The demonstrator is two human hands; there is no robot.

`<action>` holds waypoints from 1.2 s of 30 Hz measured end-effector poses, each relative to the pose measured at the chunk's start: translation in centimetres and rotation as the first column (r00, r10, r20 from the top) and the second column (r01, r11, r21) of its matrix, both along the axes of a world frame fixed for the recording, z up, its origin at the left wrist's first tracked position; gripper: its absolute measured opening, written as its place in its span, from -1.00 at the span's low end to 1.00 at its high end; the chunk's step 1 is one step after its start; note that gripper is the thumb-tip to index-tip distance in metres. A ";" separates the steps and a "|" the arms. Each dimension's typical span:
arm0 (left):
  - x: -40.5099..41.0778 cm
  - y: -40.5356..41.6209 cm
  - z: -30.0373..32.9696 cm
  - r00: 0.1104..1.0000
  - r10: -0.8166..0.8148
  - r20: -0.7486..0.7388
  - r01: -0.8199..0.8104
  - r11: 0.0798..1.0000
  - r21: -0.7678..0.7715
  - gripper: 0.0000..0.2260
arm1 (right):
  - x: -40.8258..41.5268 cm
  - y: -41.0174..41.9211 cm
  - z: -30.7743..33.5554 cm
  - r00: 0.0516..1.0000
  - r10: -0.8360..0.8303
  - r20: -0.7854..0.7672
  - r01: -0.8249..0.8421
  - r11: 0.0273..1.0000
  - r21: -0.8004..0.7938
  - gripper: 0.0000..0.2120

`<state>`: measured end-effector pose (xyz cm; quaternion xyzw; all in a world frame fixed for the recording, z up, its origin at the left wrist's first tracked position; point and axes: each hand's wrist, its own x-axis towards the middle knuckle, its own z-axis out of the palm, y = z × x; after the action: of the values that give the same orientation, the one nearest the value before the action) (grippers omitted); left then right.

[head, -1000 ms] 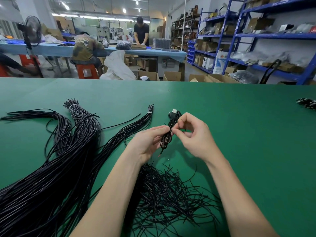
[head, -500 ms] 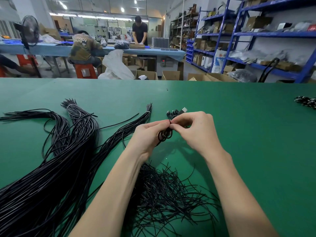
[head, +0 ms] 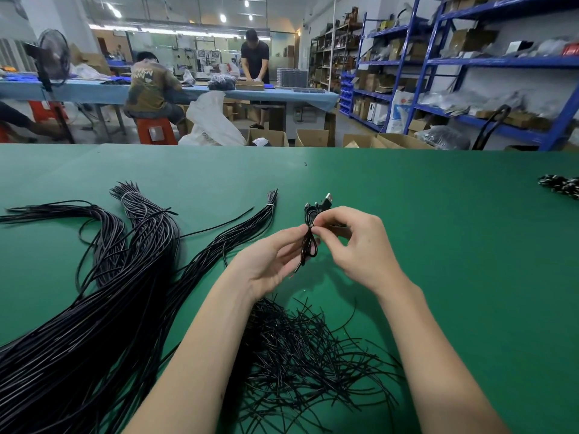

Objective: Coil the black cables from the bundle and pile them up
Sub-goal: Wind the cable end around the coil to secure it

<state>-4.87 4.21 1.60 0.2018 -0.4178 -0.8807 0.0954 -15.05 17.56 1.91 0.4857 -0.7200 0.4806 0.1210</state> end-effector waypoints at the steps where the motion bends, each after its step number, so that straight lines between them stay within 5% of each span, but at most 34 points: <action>1: 0.1 -0.1 0.0 0.999 -0.043 0.025 0.044 0.998 -0.035 -0.84 | -0.1 0.1 0.1 1.000 0.013 0.011 -0.013 1.000 -0.012 -0.92; 13: 0.3 -1.4 -0.2 0.987 -0.077 -0.138 0.048 0.978 -0.201 -0.90 | 0.5 0.0 0.9 0.998 -0.022 0.060 0.024 0.999 -0.025 -0.96; 17: 0.7 -1.3 0.1 0.976 -0.057 -0.211 -0.027 0.925 -0.379 -0.87 | 0.6 -0.1 1.1 0.971 -0.033 0.239 0.025 0.999 0.040 -0.88; 22: 1.1 -1.1 0.4 0.961 -0.047 -0.273 -0.152 0.734 -0.662 -0.87 | -0.2 0.6 1.6 0.841 0.091 0.533 -0.136 0.990 0.047 -0.93; 24: 1.0 -0.7 0.3 0.950 -0.077 -0.302 -0.188 0.631 -0.753 -0.85 | -0.6 0.9 1.4 0.710 0.126 0.692 -0.184 0.983 0.011 -0.90; 27: 0.9 -0.4 0.6 0.936 -0.103 -0.336 -0.279 0.362 -0.889 -0.86 | -0.9 1.3 0.8 0.358 0.202 0.911 -0.227 0.966 -0.125 -0.92; 29: 1.0 -0.5 0.9 0.929 -0.117 -0.351 -0.331 0.160 -0.930 -0.85 | -0.8 1.3 0.2 0.074 0.272 0.959 -0.210 0.945 -0.252 -0.84; 31: 0.9 -0.6 0.8 0.926 -0.126 -0.357 -0.350 0.073 -0.934 -0.85 | -0.4 0.9 -0.2 -0.126 0.360 0.925 -0.154 0.914 -0.376 -0.80; 33: 0.7 -0.6 0.4 0.931 -0.074 -0.359 -0.342 0.170 -0.924 -0.86 | -0.1 0.4 -0.3 -0.086 0.375 0.923 -0.166 0.908 -0.384 -0.87; 34: 0.6 -0.5 0.1 0.936 -0.034 -0.349 -0.324 0.300 -0.897 -0.87 | 0.0 0.3 -0.1 0.051 0.314 0.948 -0.196 0.934 -0.299 -0.90; 36: 0.3 -0.5 -0.5 0.951 0.061 -0.303 -0.284 0.563 -0.776 -0.88 | -0.3 0.2 0.3 0.468 0.106 0.877 -0.164 0.986 -0.031 -0.89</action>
<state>-4.55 3.70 1.13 0.0671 -0.7367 -0.5954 0.3134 -15.32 17.72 2.24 0.2310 -0.6537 0.6482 -0.3150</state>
